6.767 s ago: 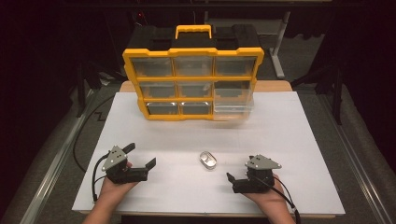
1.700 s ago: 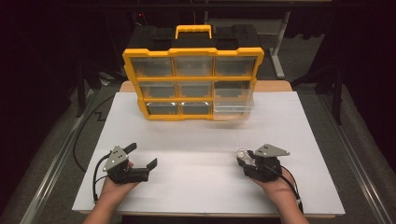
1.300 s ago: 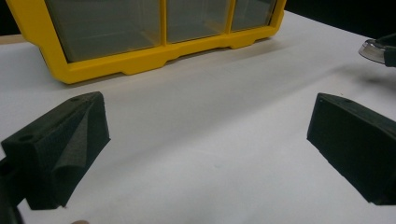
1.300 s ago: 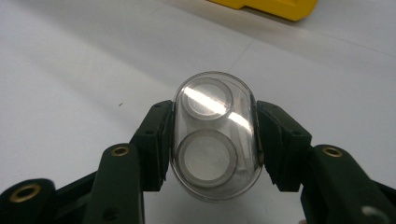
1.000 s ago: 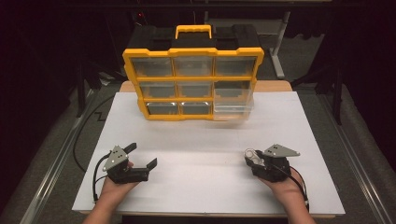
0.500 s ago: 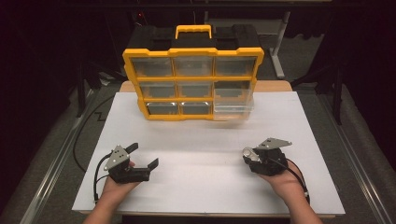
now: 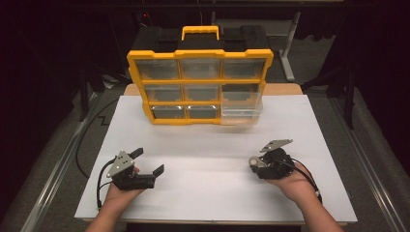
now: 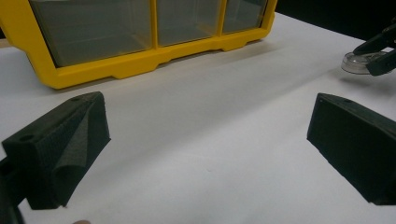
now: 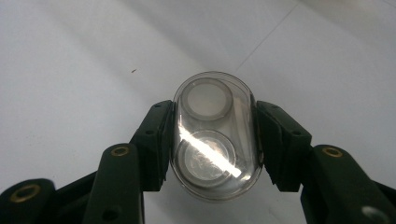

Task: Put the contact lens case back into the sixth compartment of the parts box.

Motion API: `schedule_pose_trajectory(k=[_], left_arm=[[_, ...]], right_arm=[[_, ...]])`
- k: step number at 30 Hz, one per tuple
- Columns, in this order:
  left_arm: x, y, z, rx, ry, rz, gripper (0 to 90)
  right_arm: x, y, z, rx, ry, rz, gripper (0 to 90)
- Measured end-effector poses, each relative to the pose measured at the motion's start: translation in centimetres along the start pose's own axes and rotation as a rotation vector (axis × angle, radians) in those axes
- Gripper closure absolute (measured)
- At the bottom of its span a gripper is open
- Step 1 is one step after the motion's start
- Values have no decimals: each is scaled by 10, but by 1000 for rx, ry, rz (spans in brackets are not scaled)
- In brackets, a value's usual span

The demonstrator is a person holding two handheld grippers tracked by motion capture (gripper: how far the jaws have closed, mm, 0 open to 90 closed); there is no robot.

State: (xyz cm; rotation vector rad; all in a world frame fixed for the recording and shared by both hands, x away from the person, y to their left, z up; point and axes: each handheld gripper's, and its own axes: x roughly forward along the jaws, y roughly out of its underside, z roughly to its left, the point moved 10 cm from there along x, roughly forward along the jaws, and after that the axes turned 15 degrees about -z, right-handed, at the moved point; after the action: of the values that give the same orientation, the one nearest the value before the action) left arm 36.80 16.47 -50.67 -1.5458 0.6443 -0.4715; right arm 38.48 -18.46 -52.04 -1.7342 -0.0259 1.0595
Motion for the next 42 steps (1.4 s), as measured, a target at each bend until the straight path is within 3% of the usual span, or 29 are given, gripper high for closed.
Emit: schedule_pose_trajectory(k=[11, 42], left_arm=[[-1, 2, 3, 25, -12, 16, 3], [-1, 5, 0, 46, 4, 32, 3]], right_arm=[[-4, -1, 2, -54, -36, 74, 502], [-8, -1, 3, -92, -144, 222, 501]])
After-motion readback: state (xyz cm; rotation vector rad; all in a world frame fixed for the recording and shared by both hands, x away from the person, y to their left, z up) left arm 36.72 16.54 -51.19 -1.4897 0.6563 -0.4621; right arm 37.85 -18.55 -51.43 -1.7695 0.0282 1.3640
